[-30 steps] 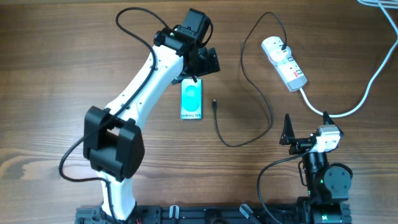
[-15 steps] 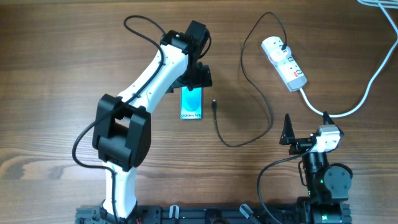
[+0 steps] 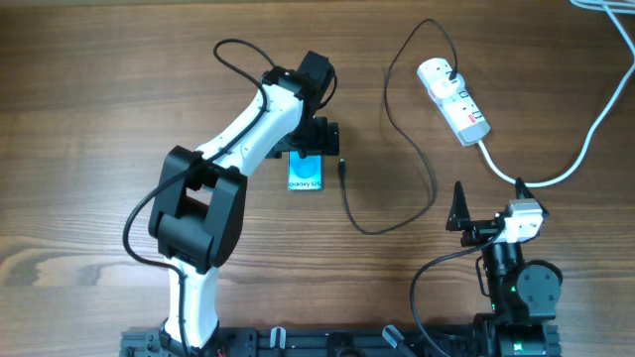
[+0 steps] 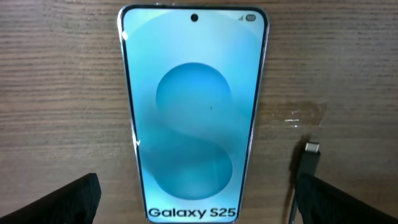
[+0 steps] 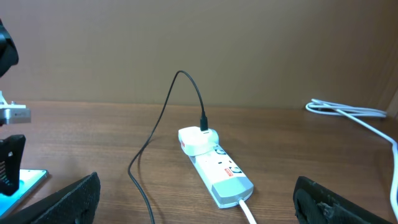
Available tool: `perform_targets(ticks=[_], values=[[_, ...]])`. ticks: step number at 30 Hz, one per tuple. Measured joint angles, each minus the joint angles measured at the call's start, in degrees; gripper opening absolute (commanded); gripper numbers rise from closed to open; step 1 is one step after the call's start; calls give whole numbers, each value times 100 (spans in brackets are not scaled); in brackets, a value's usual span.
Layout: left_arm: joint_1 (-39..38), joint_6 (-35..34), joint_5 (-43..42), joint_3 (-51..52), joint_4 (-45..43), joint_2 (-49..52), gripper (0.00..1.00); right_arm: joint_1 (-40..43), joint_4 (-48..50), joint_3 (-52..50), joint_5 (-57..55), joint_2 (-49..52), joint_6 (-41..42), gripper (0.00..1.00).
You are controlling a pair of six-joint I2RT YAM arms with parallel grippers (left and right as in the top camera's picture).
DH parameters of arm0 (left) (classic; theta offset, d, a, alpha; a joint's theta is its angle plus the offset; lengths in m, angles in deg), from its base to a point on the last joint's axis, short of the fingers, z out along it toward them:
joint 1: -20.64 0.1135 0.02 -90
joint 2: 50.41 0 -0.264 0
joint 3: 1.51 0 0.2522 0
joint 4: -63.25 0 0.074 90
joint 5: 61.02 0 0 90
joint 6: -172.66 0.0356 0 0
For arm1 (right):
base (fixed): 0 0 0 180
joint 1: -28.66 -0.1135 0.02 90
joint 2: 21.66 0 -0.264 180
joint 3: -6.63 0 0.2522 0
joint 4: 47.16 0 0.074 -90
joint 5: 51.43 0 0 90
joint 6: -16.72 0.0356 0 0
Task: Plug charger to phone and switch on socket
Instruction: 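Lower the left gripper onto the phone's top edge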
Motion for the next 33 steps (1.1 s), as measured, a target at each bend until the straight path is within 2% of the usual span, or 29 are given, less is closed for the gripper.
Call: perform_targets(ticks=[19,33], values=[[0,-66,155,57,-197,50,100,2,2,0,0,0,0,100],[-59,-66,201,111,-306,444,100,0,0,0,0,0,0,100]])
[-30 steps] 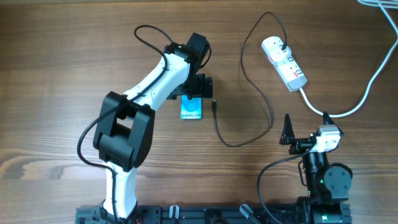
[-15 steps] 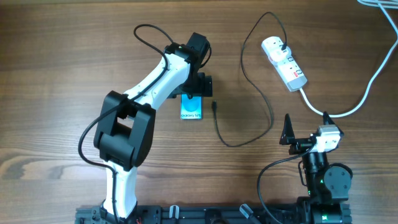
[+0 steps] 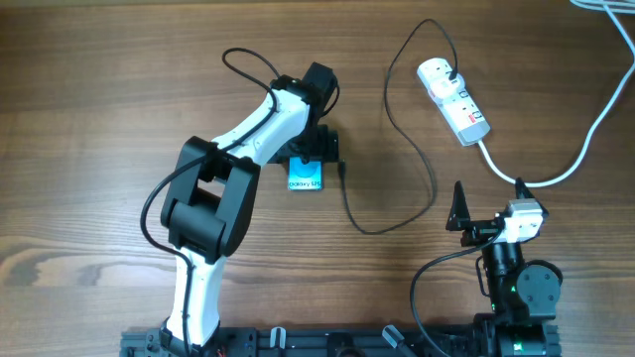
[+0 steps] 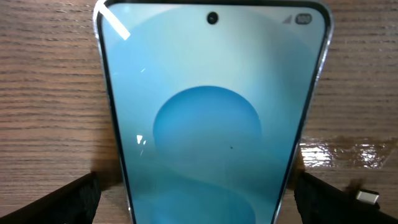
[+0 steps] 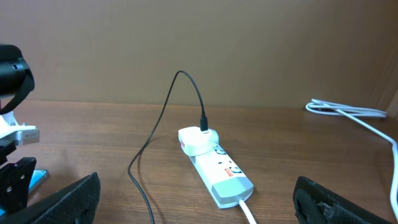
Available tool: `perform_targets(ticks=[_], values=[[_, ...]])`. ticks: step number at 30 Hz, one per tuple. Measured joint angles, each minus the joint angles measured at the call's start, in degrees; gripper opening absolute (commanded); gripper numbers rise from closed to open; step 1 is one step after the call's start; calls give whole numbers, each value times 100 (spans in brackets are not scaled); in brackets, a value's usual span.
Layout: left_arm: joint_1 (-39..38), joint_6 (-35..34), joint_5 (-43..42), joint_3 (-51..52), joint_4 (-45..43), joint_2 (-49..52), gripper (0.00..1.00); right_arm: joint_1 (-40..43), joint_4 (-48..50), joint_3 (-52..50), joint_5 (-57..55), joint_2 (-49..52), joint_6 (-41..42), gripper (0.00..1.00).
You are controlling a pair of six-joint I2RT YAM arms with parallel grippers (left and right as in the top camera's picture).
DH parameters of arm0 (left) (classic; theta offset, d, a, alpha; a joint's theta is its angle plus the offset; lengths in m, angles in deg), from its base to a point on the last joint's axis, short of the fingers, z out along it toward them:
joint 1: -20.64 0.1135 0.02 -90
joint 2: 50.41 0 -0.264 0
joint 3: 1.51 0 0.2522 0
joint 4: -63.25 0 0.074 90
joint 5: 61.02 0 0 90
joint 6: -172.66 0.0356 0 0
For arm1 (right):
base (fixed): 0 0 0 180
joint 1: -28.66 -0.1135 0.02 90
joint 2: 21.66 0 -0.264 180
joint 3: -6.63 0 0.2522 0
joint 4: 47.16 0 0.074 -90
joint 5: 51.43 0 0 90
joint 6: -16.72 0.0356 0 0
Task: Plug charger to phone and switch on socket
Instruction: 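Lower the left gripper onto the phone's top edge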
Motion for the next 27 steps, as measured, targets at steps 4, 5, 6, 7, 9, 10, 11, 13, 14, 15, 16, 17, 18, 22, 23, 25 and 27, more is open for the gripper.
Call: perform_targets(ticks=[4,5,6,7,9,10,11,13,14,15,16,17,18,22,23,25,27], values=[[-17,-15,0,0,-13,0,100,0,2,0,0,0,0,100],[-17,-17,0,2,-13,0,100,2,0,0,0,0,0,100],[-17,-17,0,0,-13,0,100,2,0,0,0,0,0,100],[-17,-17,0,0,-13,0,100,2,2,0,0,0,0,100],[-17,-20,-2,0,-15,0,100,2,0,0,0,0,0,100],[-17,-31,-2,0,-15,0,100,2,2,0,0,0,0,100],[-17,-48,-2,0,-15,0,100,2,0,-2,0,0,0,100],[-17,-107,-2,2,-24,0,100,2,0,0,0,0,0,99],[-17,-131,0,0,-66,0,100,0,0,0,0,0,0,100],[-17,-144,4,0,-107,0,100,0,0,0,0,0,0,100],[-17,-149,7,0,-131,0,100,0,0,0,0,0,0,100],[-17,-162,17,0,-151,0,100,0,0,0,0,0,0,100],[-17,-170,22,2,-166,0,100,2,0,0,0,0,0,100],[-17,-197,42,0,-168,0,100,2,0,0,0,0,0,100],[-17,-210,42,2,-170,0,100,0,0,0,0,0,0,100],[-17,-210,42,0,-164,0,100,2,0,0,0,0,0,100],[-17,-210,42,0,-164,0,100,0,0,0,0,0,0,100]])
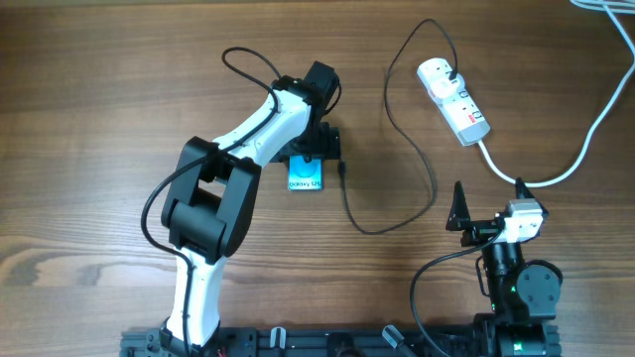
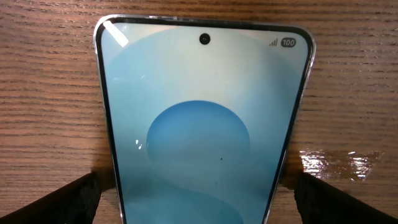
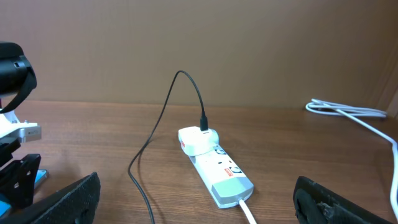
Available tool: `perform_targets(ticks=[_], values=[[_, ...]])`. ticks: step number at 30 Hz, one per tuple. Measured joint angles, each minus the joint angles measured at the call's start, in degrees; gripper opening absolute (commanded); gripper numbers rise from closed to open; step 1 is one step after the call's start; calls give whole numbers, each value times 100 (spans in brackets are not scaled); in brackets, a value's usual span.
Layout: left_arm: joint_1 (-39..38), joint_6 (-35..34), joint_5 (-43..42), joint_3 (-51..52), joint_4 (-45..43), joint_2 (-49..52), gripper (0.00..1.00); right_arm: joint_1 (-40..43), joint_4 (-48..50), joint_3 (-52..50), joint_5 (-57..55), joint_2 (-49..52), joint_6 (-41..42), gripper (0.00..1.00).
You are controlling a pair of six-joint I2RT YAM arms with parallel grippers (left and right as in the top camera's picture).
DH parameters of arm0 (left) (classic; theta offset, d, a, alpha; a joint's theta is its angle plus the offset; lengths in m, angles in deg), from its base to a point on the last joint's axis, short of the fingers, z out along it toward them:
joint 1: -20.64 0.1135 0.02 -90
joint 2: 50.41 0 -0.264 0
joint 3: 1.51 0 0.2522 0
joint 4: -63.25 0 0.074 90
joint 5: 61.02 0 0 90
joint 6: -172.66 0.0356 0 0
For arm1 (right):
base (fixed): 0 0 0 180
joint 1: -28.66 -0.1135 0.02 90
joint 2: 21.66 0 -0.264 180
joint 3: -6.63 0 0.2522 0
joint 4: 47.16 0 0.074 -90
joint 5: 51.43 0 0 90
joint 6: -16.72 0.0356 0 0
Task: Plug charger to phone and switch on socket
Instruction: 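Lower the left gripper onto the phone's top edge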
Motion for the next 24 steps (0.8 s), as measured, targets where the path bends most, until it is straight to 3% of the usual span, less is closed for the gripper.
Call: perform_targets(ticks=[21,24], values=[[0,0,0,0,2,0,100,0,0,0,0,0,0,100],[0,0,0,0,2,0,96,0,0,0,0,0,0,100]])
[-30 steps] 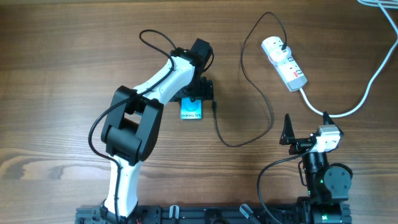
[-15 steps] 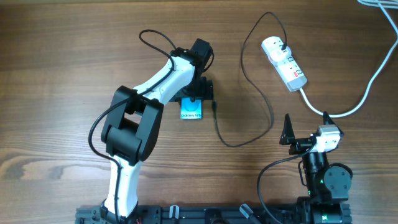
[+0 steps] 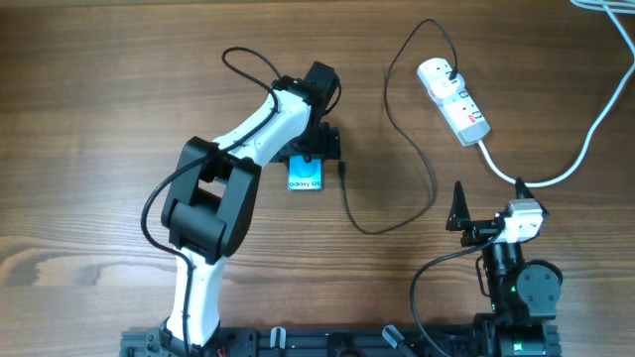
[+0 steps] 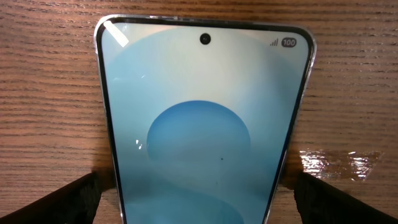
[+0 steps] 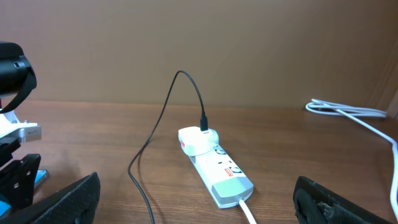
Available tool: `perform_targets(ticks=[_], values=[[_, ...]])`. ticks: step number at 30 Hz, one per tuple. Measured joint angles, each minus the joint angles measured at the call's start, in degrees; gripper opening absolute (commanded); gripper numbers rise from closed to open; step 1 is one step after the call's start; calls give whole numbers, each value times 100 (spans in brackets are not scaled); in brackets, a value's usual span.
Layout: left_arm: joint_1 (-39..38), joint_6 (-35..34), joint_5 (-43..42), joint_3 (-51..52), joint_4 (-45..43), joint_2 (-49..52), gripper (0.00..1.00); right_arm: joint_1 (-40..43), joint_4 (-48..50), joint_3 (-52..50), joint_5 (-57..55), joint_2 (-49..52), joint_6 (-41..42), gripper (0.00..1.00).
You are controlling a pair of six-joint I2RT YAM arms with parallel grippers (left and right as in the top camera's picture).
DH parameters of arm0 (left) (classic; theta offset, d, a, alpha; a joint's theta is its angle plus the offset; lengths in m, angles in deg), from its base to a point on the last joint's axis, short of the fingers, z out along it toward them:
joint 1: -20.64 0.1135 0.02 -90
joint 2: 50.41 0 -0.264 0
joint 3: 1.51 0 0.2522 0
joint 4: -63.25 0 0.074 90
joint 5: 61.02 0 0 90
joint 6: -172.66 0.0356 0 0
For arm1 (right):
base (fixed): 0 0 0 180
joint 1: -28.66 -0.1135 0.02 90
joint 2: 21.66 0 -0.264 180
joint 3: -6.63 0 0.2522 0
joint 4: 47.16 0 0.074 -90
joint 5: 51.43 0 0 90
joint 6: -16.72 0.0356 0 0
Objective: Plug charger to phone and switch on socket
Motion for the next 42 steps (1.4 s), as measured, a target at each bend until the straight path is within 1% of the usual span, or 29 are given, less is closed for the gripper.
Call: perform_targets(ticks=[2,6,8,15,16,17,18,19,20,24,26,28,29,37,38,39,40,42], values=[[0,-2,2,0,11,0,92,0,0,0,0,0,0,100],[0,0,0,0,37,0,90,2,0,0,0,0,0,100],[0,0,0,0,42,0,86,2,0,0,0,0,0,100],[0,7,0,0,85,0,86,2,0,0,0,0,0,100],[0,13,0,0,94,0,77,0,0,0,0,0,0,100],[0,31,0,2,109,0,74,0,0,0,0,0,0,100],[0,79,-2,2,122,0,80,0,0,0,0,0,0,100],[0,87,-7,0,131,0,83,2,0,0,0,0,0,100],[0,101,-4,2,131,0,82,0,0,0,0,0,0,100],[0,116,-4,2,136,0,81,2,0,0,0,0,0,99],[0,114,-4,0,133,0,77,0,0,0,0,0,0,100],[0,131,-4,2,136,0,77,2,0,0,0,0,0,100],[0,129,-4,2,133,0,73,2,0,0,0,0,0,100],[0,129,-15,0,149,0,72,2,0,0,0,0,0,100],[0,129,-26,0,149,0,70,0,0,0,0,0,0,100],[0,129,-31,0,149,0,63,0,0,0,0,0,0,100],[0,129,-46,0,151,0,63,0,0,0,0,0,0,100],[0,120,-48,-4,157,0,66,0,0,0,0,0,0,100]])
